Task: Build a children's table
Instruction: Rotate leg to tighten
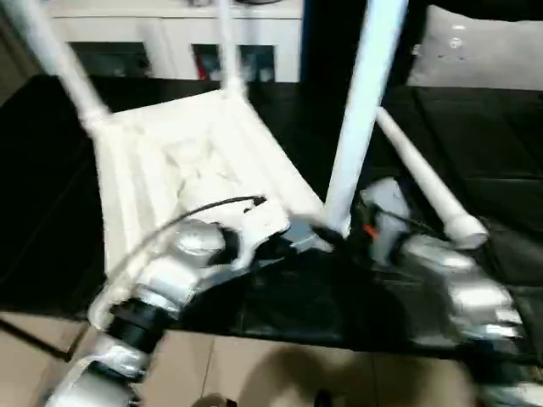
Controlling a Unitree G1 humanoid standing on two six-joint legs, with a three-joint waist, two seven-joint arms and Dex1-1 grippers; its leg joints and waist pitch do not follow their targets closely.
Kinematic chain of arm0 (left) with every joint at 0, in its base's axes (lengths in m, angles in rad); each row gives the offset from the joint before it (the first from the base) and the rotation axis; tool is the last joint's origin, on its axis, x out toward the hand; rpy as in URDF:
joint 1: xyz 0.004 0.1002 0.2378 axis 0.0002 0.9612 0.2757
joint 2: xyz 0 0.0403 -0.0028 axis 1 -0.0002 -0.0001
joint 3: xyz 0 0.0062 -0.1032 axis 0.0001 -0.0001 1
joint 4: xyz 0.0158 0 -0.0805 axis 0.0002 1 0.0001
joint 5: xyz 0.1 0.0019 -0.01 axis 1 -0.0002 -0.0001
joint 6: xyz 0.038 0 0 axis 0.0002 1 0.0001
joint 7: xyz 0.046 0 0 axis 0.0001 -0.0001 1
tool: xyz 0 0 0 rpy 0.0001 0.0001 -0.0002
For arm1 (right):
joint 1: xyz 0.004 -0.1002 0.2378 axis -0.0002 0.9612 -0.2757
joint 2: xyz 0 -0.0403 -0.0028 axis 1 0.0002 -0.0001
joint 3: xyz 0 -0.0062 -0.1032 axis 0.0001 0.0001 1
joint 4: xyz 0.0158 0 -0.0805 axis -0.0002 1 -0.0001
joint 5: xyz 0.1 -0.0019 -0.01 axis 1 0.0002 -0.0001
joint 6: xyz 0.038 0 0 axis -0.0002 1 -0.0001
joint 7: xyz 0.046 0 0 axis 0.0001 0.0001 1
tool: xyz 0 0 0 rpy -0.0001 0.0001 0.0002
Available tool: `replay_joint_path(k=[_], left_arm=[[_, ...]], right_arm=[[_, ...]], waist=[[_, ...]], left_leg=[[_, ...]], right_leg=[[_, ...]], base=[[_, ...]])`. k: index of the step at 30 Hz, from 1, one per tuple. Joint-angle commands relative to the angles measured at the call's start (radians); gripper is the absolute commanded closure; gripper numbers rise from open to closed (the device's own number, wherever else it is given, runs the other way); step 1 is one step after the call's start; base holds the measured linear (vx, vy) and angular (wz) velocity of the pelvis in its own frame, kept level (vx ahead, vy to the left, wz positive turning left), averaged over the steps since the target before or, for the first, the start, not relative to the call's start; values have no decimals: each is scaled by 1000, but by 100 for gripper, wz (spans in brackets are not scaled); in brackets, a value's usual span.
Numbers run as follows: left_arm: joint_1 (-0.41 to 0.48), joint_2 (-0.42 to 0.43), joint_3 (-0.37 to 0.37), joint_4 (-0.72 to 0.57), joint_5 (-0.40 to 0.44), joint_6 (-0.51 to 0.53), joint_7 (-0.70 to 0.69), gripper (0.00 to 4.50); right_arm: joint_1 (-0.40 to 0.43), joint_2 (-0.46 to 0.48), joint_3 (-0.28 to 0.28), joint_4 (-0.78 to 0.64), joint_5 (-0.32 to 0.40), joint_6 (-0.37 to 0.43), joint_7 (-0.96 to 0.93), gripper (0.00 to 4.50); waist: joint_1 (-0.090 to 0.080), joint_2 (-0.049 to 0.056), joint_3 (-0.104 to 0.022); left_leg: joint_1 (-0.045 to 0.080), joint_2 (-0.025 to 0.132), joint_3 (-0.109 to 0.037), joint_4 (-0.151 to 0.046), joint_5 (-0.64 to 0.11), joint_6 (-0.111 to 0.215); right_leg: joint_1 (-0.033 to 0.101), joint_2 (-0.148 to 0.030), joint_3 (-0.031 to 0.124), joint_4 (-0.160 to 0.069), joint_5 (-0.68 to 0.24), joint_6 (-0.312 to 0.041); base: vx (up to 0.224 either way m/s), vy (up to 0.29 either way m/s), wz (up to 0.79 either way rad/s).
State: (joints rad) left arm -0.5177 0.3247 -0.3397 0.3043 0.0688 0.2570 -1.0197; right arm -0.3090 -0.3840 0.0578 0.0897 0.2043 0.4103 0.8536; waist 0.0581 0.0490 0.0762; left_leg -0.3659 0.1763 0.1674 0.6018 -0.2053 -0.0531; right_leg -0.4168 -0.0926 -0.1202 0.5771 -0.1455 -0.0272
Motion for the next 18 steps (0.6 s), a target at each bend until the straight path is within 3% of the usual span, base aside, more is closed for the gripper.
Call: replay_joint_path(k=[1,5,6,10,13,16,18], left_arm=[[-24,12,-32,-9,-28,-73,-93,450],[-35,85,-78,28,-27,-192,-241,450],[-38,90,-83,35,-25,-205,-254,450],[-59,123,-110,67,-21,-273,-332,450],[-72,129,-119,86,-16,-308,-358,450],[-88,128,-124,121,-14,-350,-376,450],[-91,125,-124,130,-13,-358,-377,450]], right_arm=[[7,-38,22,-29,34,-21,109,8],[-18,-124,26,13,41,-93,256,8],[-21,-130,29,18,43,-98,273,8],[-33,-178,76,46,35,-174,374,8],[-39,-189,100,53,38,-186,429,8],[-43,-193,131,68,25,-214,465,8],[-44,-191,138,74,19,-218,469,35]], waist=[[0,-6,-73],[12,-4,-76],[14,-10,-77],[35,-7,-80],[39,-10,-82],[41,-11,-81],[41,-13,-80]], left_leg=[[4,50,-13,-67,-144,112],[9,53,-12,-66,-137,113],[7,53,-11,-65,-137,114],[10,56,-11,-64,-124,107],[6,58,-11,-63,-108,114],[5,56,-10,-63,-114,116],[3,55,-11,-63,-119,110]], right_leg=[[69,-61,58,-67,-276,-182],[66,-62,61,-60,-237,-205],[68,-62,61,-57,-232,-208],[67,-66,61,-54,-242,-211],[69,-66,61,-46,-203,-225],[70,-67,61,-49,-222,-221],[71,-68,60,-52,-246,-212]], base=[[0,0,0],[0,0,0],[0,0,0],[0,0,0],[0,0,0],[0,0,0],[0,0,0]])
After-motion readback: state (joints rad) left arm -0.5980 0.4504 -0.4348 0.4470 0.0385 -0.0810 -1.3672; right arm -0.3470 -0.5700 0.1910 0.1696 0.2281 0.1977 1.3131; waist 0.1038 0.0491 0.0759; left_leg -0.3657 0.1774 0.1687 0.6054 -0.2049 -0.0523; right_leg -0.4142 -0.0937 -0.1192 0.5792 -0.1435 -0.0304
